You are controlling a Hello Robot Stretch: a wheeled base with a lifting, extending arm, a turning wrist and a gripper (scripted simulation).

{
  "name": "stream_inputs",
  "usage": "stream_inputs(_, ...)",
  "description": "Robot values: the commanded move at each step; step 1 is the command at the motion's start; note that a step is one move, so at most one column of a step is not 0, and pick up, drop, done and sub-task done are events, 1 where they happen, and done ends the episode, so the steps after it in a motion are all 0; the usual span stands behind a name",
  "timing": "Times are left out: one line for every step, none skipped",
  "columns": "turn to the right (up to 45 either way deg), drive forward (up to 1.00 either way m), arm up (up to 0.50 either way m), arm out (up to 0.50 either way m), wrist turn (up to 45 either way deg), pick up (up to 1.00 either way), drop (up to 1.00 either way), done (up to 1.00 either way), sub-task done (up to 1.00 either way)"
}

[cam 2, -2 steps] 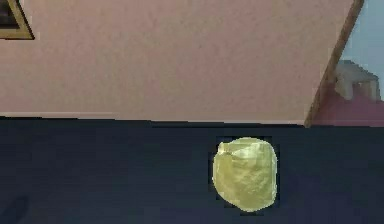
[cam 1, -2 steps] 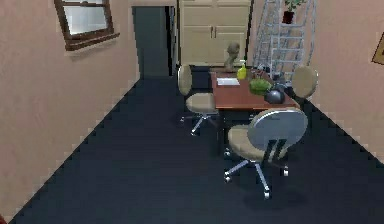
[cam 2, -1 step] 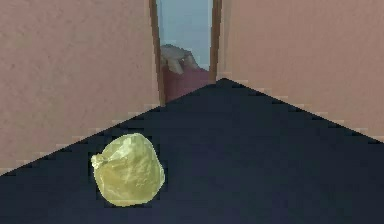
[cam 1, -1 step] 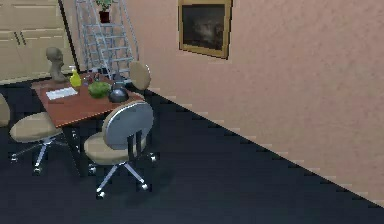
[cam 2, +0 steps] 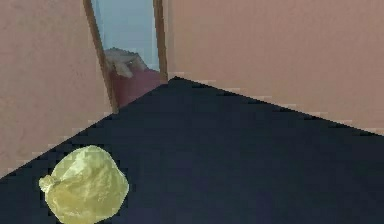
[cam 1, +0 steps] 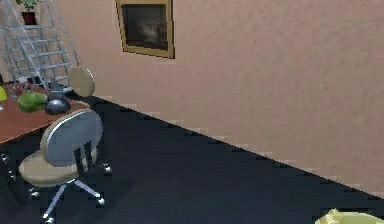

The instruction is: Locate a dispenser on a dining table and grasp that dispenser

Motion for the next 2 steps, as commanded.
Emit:
stream_inputs(0.0,0.65,0.0,0.0,0.0,0.0,0.0,0.0,0.0)
stream_inputs(0.0,0.45,0.0,0.0,0.0,0.0,0.0,0.0,0.0)
